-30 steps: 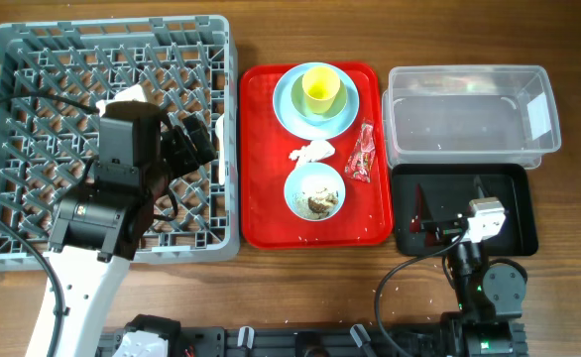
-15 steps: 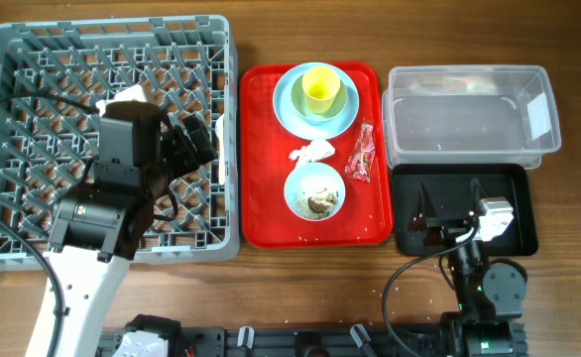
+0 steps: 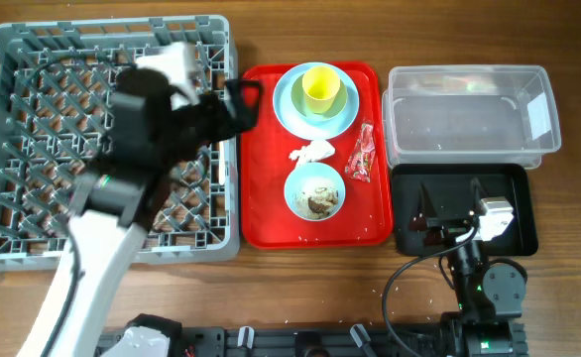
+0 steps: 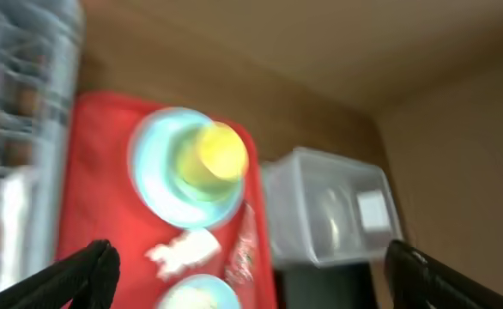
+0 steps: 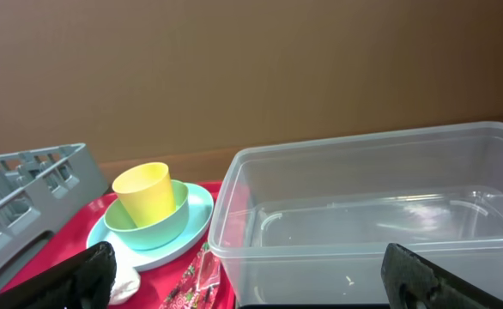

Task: Sort waste into correct bins and load items into the dishwasher rack
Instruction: 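Move the left gripper over the yellow cup and lower into it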

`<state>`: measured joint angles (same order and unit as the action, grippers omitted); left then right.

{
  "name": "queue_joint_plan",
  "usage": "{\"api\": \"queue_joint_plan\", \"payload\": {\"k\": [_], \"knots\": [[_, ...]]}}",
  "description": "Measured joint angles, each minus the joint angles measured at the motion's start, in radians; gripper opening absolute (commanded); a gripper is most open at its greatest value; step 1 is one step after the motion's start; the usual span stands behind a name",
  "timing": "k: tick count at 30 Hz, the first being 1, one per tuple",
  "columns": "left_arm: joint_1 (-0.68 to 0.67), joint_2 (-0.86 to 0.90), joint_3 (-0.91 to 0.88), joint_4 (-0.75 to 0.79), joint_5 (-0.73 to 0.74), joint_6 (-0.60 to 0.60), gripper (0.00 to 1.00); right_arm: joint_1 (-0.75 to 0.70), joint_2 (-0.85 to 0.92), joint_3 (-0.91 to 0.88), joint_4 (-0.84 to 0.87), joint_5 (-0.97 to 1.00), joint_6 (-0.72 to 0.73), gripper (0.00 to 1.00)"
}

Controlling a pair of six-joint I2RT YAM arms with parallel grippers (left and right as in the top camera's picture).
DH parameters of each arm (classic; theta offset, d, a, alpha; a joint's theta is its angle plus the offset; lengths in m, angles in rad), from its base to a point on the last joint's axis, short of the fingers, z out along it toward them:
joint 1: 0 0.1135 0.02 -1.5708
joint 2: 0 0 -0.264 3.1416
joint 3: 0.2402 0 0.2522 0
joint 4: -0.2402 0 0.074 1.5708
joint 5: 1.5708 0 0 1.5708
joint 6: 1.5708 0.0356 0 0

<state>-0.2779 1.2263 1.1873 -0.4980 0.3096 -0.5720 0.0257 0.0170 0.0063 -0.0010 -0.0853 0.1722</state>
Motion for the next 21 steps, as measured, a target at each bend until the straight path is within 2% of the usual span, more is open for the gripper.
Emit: {"api": "queue_joint_plan", "payload": {"k": [1, 2, 4, 5, 6, 7, 8, 13, 21], "knots": [[-0.029, 0.067, 0.051, -0.036, 0.023, -0.007, 0.75, 0.000, 0.000, 0.000, 0.000, 0.000, 0.000, 1.00], [-0.056, 0.135, 0.126, -0.127, 0.033, -0.002, 0.73, 0.000, 0.002, 0.000, 0.000, 0.000, 0.000, 1.00], [-0.124, 0.356, 0.437, -0.328, 0.021, 0.048, 0.51, 0.000, 0.005, 0.000, 0.000, 0.000, 0.000, 1.00], [-0.140, 0.415, 0.515, -0.385, 0.009, 0.067, 0.51, 0.000, 0.005, 0.000, 0.001, 0.000, 0.000, 1.00], [-0.152, 0.494, 0.643, -0.508, -0.010, 0.104, 0.55, 0.000, 0.005, 0.000, 0.000, 0.000, 0.000, 1.00], [-0.161, 0.592, 0.747, -0.526, -0.027, 0.135, 0.22, 0.000, 0.005, 0.000, 0.000, 0.000, 0.000, 1.00], [-0.161, 0.634, 0.761, -0.535, -0.032, 0.150, 0.04, 0.000, 0.005, 0.000, 0.000, 0.000, 0.000, 1.00], [-0.167, 0.881, 0.768, -0.575, -0.056, 0.175, 0.04, 0.000, 0.005, 0.000, 0.000, 0.000, 0.000, 1.00], [-0.209, 1.000, 0.768, -0.555, -0.089, 0.171, 0.04, 0.000, 0.005, 0.000, 0.000, 0.000, 0.000, 1.00]]}}
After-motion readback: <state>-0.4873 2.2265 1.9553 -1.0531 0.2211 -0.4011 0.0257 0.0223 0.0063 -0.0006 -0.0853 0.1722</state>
